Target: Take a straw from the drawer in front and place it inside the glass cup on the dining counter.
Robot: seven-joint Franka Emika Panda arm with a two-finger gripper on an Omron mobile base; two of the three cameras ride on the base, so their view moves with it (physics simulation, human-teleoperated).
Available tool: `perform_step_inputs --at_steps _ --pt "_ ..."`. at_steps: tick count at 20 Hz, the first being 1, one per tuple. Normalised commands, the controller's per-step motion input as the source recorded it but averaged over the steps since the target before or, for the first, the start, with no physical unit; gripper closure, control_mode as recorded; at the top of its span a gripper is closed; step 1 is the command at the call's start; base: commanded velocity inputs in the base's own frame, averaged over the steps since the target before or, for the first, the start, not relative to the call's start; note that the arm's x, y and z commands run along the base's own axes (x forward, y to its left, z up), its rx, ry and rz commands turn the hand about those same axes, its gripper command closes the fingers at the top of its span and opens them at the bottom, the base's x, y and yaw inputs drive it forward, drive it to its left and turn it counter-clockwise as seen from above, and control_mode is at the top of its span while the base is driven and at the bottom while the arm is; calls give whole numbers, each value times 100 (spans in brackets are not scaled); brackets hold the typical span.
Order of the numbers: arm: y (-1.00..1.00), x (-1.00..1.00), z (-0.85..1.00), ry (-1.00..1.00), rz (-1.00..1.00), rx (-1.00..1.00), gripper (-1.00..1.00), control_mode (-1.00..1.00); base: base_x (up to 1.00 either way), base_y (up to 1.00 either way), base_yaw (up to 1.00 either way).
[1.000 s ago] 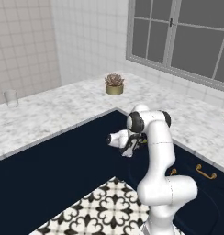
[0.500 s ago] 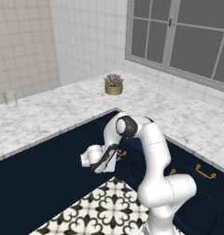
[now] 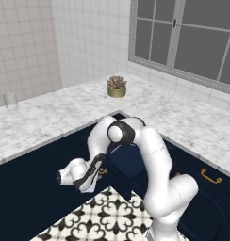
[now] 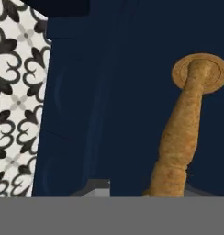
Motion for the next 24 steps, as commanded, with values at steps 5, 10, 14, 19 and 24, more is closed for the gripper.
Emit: perform_step_inputs --at_steps 5,10,14,19,24 --pt "28 -89 29 -6 30 47 100 -100 0 0 0" --pt "-19 -100 97 -41 17 43 -100 -100 0 0 0" --pt "-30 -100 100 -43 0 48 -100 -100 0 0 0" --pt "-16 -55 100 -35 0 45 -100 -100 0 0 0" --pt "-1 -10 100 -5 1 43 -100 -100 0 0 0"
